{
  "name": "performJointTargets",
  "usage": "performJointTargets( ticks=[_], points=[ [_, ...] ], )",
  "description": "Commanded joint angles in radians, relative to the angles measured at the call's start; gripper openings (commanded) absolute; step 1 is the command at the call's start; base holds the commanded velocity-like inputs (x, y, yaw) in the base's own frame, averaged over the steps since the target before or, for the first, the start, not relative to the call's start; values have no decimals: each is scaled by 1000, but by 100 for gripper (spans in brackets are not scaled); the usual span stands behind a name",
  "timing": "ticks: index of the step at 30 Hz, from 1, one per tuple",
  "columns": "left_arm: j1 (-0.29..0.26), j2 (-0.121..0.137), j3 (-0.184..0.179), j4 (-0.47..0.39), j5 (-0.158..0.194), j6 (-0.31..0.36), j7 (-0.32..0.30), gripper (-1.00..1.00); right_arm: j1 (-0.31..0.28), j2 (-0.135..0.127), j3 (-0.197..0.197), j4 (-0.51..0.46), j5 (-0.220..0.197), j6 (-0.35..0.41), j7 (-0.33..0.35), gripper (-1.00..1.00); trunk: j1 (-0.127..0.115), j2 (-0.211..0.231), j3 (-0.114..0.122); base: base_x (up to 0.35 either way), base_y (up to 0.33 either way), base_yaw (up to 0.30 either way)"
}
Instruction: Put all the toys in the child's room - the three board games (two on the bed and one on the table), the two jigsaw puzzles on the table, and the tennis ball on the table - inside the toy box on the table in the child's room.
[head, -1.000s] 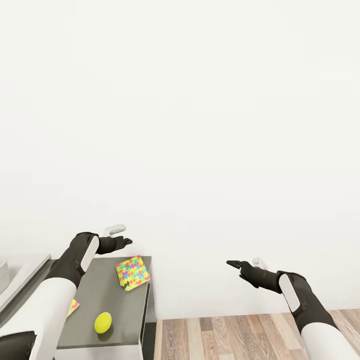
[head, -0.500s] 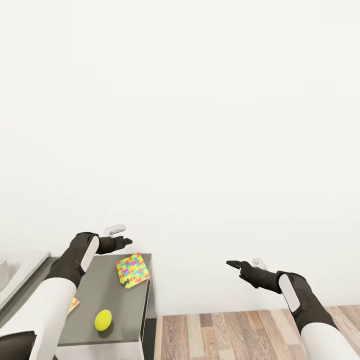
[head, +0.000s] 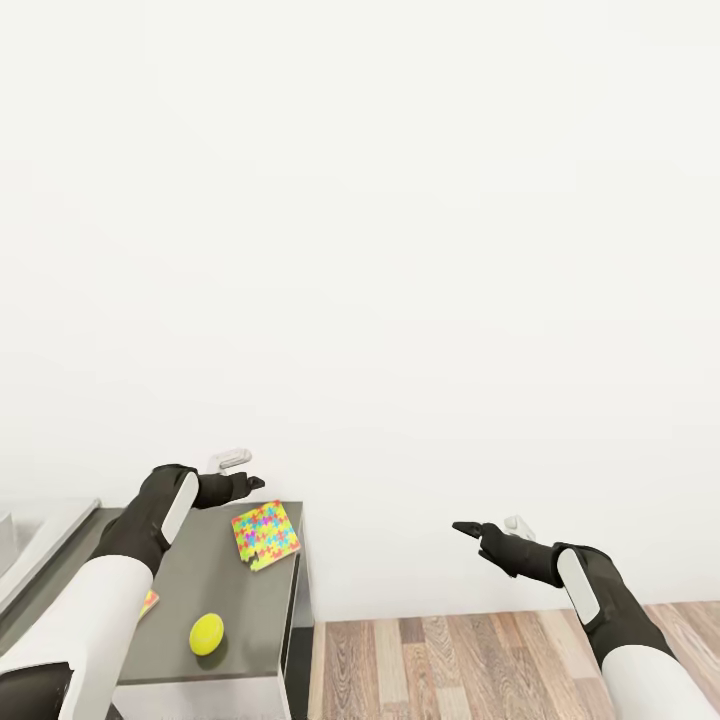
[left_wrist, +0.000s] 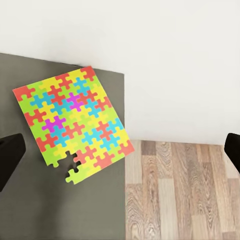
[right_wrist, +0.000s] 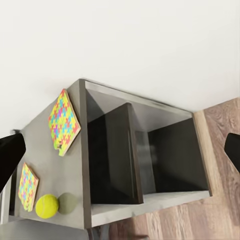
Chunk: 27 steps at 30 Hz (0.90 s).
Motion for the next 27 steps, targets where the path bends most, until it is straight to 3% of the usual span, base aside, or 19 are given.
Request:
performJointTargets(
  ticks=[1, 27],
  points=[
    [-1, 0, 2, 0, 1, 4, -3, 100, -1, 0, -3, 0, 0, 6, 3, 100, 0, -2, -3, 0, 0, 0],
    [-1, 0, 2, 6, -1, -22, 4, 100, -1, 1, -3, -1, -1, 12, 5, 100, 0, -2, -45, 0, 0, 0]
  ],
)
